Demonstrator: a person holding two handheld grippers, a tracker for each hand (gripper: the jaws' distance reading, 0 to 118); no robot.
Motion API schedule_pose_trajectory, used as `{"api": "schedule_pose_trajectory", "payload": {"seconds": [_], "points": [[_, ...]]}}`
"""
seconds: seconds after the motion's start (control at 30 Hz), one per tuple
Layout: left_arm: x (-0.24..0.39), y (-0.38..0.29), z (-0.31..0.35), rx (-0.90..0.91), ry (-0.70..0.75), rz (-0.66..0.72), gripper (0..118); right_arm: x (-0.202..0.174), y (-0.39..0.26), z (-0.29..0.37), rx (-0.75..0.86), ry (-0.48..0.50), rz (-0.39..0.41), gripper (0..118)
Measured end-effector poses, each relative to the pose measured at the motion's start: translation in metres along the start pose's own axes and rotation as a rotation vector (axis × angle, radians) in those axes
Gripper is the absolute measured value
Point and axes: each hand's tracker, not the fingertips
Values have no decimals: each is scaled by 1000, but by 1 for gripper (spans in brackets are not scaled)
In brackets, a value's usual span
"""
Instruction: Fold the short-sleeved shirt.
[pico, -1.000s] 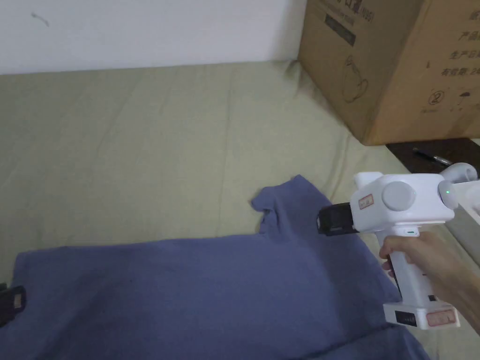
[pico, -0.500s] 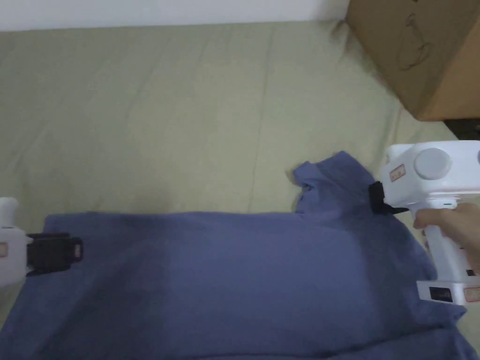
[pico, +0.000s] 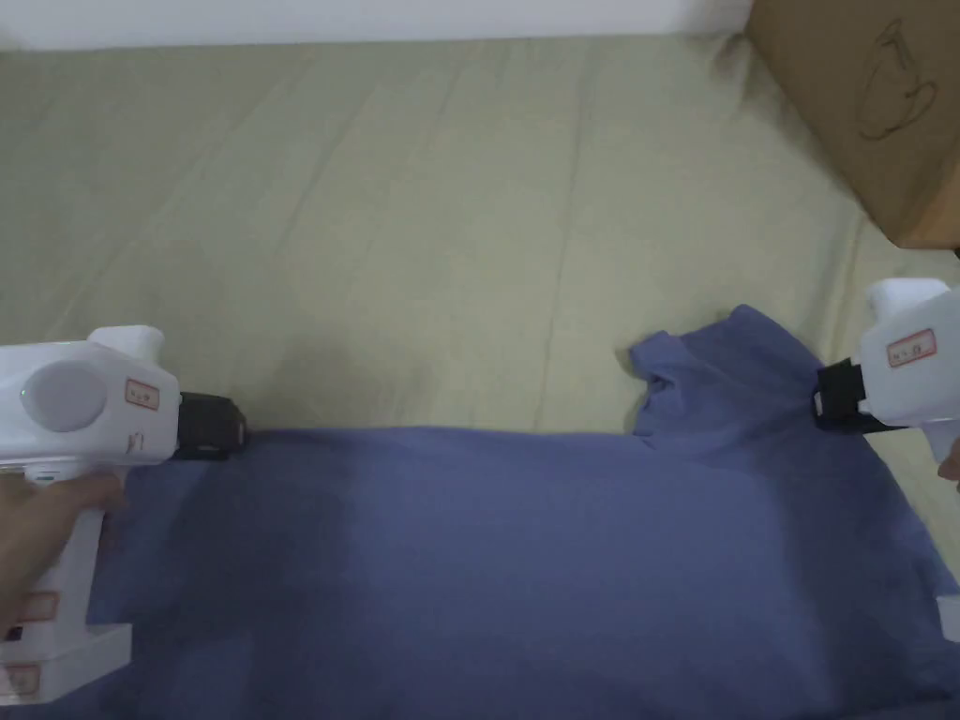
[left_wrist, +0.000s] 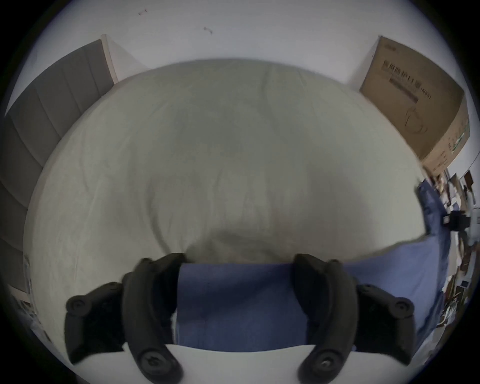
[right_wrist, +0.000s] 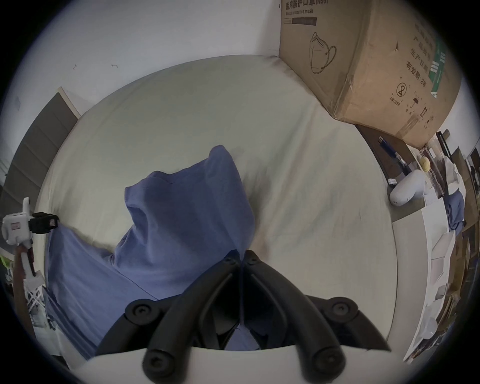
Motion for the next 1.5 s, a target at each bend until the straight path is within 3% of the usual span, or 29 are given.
{"api": "schedule_pose_trajectory", "payload": {"seconds": [0.07,0.1,0.13,0.17,0.2,0.43,0.7,0.8,0.9,0.97,1.1,1.13,1.17,1.2,1.23,1.27,1.3,1.33,1.4,1.5], "points": [[10,-4,6,35,37,-43,77,-2,0,1,-2,11,9,1],[11,-4,11,36,32,-29,67,-1,3,1,1,13,11,1],[10,-2,18,40,48,-29,50,-1,4,3,5,12,14,1],[9,-1,23,50,35,-35,19,-1,5,7,9,13,17,1],[4,7,25,45,16,-32,1,-1,5,13,16,20,8,1],[-17,-15,114,134,-64,-59,1,4,-7,92,118,40,65,1],[-48,-137,224,223,-108,-36,1,18,-124,188,159,87,118,1],[-49,-193,228,179,-105,-31,1,21,-181,188,87,127,107,1],[-49,-239,204,103,-91,-24,1,18,-237,163,-19,101,121,1],[-51,-264,193,121,-95,-3,1,20,-265,146,-73,75,62,1],[-57,-284,184,123,-140,38,2,21,-295,132,-54,82,35,1],[-61,-284,177,146,-141,50,3,19,-295,132,-20,81,39,1],[-61,-285,176,158,-129,69,12,17,-295,135,22,76,43,2],[-60,-284,177,156,-125,61,30,13,-293,138,24,70,35,10],[-58,-284,178,161,-116,59,55,10,-290,141,34,66,32,30],[-51,-280,188,162,-100,46,91,6,-288,146,47,61,40,62],[-50,-279,192,172,-89,35,111,1,-284,153,64,50,48,82],[-50,-279,198,202,-85,33,117,-5,-281,161,116,40,78,87],[-49,-269,212,252,-151,57,117,-22,-275,181,210,7,107,85],[-42,-266,234,295,-194,51,117,-50,-269,206,381,42,144,81]]}}
